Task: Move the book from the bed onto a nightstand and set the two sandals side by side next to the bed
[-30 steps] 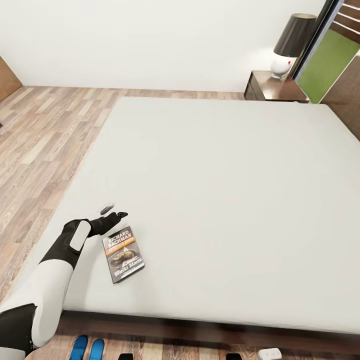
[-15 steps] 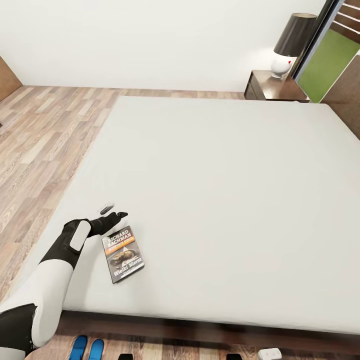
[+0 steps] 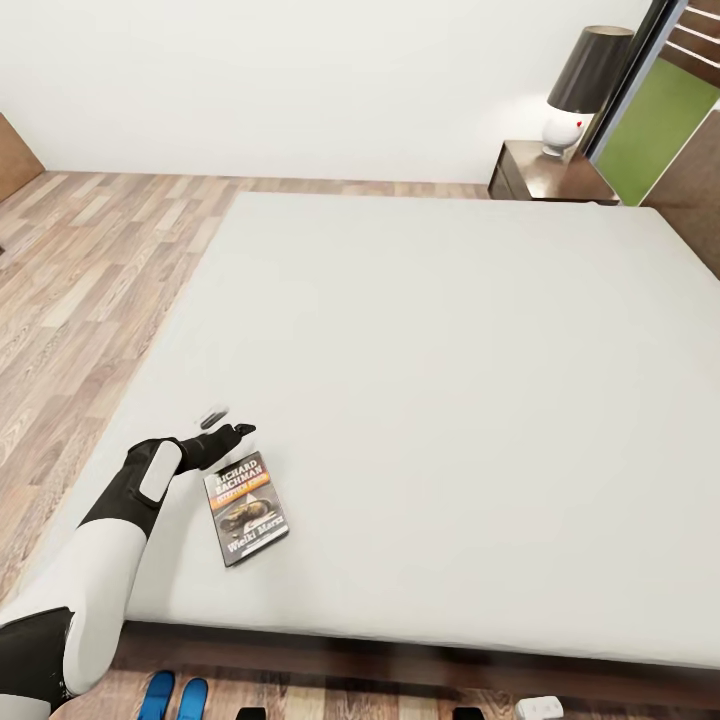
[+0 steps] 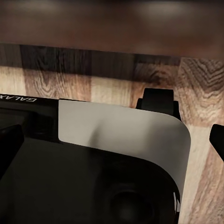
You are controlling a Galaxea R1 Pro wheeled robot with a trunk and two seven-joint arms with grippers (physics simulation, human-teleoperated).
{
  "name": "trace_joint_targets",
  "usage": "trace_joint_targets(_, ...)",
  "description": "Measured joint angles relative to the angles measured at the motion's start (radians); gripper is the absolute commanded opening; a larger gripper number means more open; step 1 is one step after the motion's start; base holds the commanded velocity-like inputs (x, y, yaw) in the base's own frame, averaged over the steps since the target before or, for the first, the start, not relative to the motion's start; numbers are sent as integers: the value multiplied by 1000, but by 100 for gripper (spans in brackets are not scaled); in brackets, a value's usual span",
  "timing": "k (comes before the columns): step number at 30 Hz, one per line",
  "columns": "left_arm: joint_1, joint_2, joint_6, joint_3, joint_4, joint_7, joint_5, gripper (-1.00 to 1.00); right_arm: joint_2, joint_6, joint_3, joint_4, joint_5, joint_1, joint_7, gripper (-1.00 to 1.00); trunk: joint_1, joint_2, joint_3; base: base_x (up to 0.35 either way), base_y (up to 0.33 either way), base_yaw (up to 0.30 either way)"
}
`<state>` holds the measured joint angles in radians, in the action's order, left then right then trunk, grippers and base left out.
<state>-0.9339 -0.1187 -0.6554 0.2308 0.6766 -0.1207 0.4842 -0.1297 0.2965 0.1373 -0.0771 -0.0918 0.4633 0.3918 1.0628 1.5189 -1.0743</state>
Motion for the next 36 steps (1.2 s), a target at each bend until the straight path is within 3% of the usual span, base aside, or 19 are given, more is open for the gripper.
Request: trace_joint_targets(36, 0, 3, 1, -1, 0, -2, 4, 100, 0, 0, 0, 0, 0, 0, 0, 100, 0, 0, 0, -93, 0, 0)
